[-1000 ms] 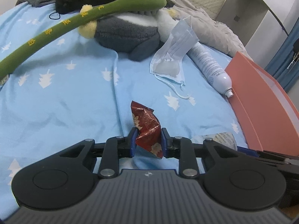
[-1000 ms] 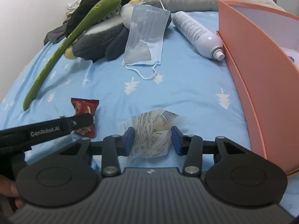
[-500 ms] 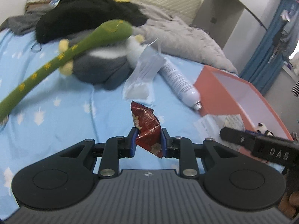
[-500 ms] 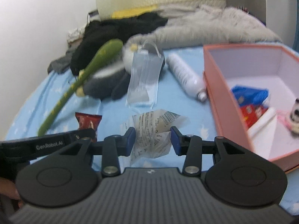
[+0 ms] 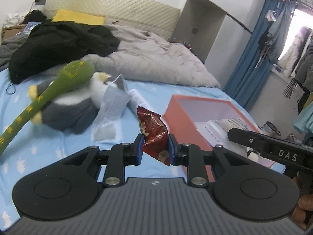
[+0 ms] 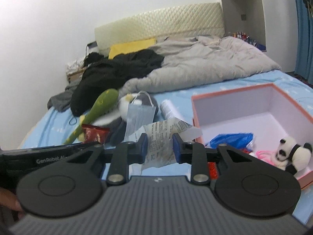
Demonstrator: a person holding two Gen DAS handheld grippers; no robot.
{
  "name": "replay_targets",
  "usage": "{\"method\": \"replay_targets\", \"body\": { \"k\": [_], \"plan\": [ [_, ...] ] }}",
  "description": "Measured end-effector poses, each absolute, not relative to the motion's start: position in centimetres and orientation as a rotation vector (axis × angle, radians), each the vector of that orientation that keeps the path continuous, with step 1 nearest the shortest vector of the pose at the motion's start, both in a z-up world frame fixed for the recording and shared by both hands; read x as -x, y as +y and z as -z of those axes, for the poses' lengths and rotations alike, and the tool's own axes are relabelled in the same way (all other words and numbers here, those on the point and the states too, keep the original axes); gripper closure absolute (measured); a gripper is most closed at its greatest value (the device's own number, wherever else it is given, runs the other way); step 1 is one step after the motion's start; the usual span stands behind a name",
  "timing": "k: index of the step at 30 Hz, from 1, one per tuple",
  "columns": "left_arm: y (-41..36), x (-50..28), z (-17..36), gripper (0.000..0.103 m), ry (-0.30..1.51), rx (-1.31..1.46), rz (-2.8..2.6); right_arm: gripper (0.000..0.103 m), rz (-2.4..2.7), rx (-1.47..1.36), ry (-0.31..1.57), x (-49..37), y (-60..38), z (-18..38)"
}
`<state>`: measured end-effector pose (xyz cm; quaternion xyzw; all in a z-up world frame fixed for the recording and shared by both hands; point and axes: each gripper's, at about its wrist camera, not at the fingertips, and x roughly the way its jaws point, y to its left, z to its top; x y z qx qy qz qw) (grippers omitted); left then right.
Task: Organize soft objects
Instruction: 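Carry the wrapper and receipt in both grippers over the pink box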
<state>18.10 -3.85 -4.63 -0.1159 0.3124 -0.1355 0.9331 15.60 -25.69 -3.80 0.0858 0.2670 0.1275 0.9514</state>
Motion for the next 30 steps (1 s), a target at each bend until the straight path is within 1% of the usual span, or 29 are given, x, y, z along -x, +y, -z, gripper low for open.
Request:
{"method": "replay_targets", "body": {
  "k": [10, 16, 19, 25, 30],
  "plan": [
    [-9.2, -20.9, 0.8, 0.073, 0.594, 0.193, 0.383, 0.075, -0.193, -0.156, 0.453, -16.1, -29.7, 0.0],
    [-13.6, -25.1, 1.0, 0.073, 0.672, 0.201, 0.473, 0.075, -0.132, -0.166, 0.477, -17.8, -33.0, -1.0],
    [-15.8, -27.1, 2.0, 0.073, 0.716, 0.168, 0.494, 0.075, -0.108, -0.196, 0.540, -19.4, -35.0, -0.4],
    [-20.9, -29.4, 4.4, 0.073, 0.817, 0.083, 0.546, 0.077, -0.040, -0.220, 0.677, -21.9, -38.2, 2.9],
    [-23.5, -31.8, 7.5, 0.073, 0.952, 0.094, 0.568, 0.078, -0.001, -0.249, 0.775, -22.9, -40.3, 6.0]
  ]
}}
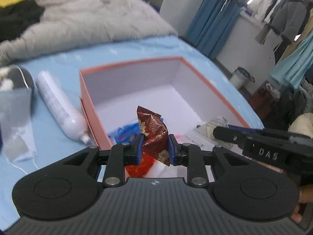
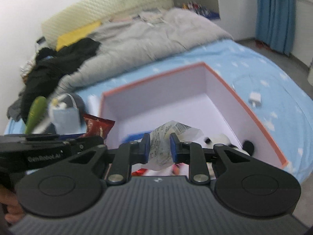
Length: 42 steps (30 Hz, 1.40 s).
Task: Organize soft objects
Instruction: 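Carry the wrapper and receipt in both grippers over the pink box, then open both grippers to drop the wrapper and receipt into the box, then withdraw both open tools from the box toward the face mask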
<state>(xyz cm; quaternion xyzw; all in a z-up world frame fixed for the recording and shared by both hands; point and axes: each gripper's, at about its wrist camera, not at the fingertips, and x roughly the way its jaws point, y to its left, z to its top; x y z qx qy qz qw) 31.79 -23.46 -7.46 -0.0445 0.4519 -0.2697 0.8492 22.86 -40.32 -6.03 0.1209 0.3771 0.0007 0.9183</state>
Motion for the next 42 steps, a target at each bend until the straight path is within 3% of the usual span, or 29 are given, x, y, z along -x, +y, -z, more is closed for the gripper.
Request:
{"method": "replay_targets", "body": {
  "k": [12, 14, 15, 18, 30, 42],
  "plan": [
    [-26.1, -32.9, 9.5, 0.071, 1.017, 0.000, 0.585, 0.078, 0.042, -0.301, 0.883, -22.6, -42.6, 10.7],
    [-25.9, -32.8, 9.4, 0.053, 1.017, -0.002, 0.569, 0.075, 0.049, -0.305, 0.882, -22.5, -42.5, 10.8],
    [-25.6, -32.7, 9.2, 0.051, 1.011, 0.004, 0.569, 0.073, 0.050, -0.306, 0.883, -22.5, -42.5, 10.8],
    [-25.2, -32.4, 8.7, 0.050, 0.981, 0.011, 0.573, 0.056, 0.043, -0.299, 0.867, -22.4, -42.4, 10.4],
    [-21.0, -27.9, 3.9, 0.050, 0.747, 0.009, 0.529, 0.056, 0.007, -0.271, 0.683, -19.4, -40.6, 6.3],
    [-15.0, -22.4, 2.5, 0.050, 0.643, 0.040, 0.453, 0.056, -0.080, -0.236, 0.557, -15.5, -35.9, 4.1]
  ]
}}
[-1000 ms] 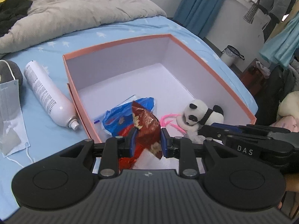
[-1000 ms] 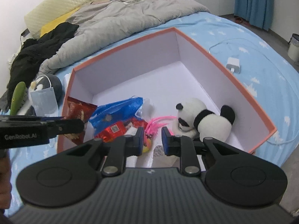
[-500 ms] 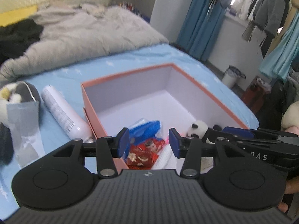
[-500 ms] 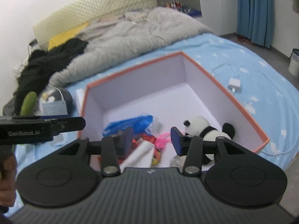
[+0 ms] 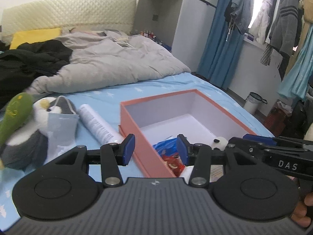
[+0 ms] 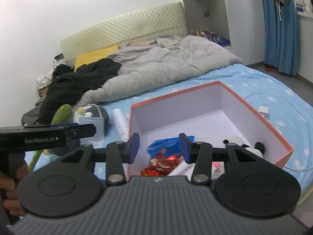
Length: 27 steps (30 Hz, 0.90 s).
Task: Organize soft objects
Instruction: 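Withdraw both open tools from the box toward the face mask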
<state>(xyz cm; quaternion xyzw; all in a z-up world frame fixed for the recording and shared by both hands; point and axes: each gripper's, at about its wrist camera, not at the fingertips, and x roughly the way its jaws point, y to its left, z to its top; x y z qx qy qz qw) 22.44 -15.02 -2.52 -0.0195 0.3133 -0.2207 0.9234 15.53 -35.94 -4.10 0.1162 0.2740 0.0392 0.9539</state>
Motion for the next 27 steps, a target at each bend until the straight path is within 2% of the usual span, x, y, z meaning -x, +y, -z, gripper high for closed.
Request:
{"method": "replay_targets", "body": {
  "k": [27],
  "plan": [
    [-4.1, -13.9, 6.7, 0.050, 0.674, 0.117, 0.284, 0.056, -0.212, -0.170, 0.551, -9.9, -26.0, 6.2]
  ]
}}
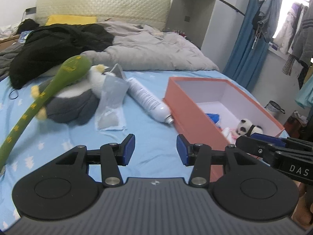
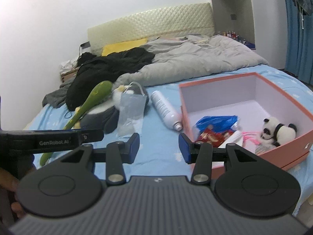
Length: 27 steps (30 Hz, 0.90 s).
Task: Organize soft objects
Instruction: 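Withdraw both open tools from the box toward the face mask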
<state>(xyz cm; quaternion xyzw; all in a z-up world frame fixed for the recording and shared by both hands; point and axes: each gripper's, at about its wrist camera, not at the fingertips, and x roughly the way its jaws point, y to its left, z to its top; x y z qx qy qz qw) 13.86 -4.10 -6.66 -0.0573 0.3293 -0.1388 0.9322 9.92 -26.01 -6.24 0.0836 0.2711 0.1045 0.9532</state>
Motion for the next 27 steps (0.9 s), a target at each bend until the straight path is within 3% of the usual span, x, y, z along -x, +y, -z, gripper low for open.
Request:
{"method": "replay_targets", "body": {
  "k": [16, 25, 27],
  "plan": [
    [3.0, -10.8, 12.2, 0.050, 0.778, 0.223, 0.165, 0.056, -0.307, -0.149, 0.675, -8.3, -19.8, 10.8],
    [4.9, -15.5, 15.1, 0.050, 0.789, 0.231, 0.111, 0.056, -0.357, -0.142, 0.726, -12.0, -18.2, 13.6],
    [5.2, -17.1, 15.5, 0.050, 0.785, 0.239, 0.106, 0.048, -0.357, -0.144, 0.730, -13.2, -18.1, 14.0]
  ]
}}
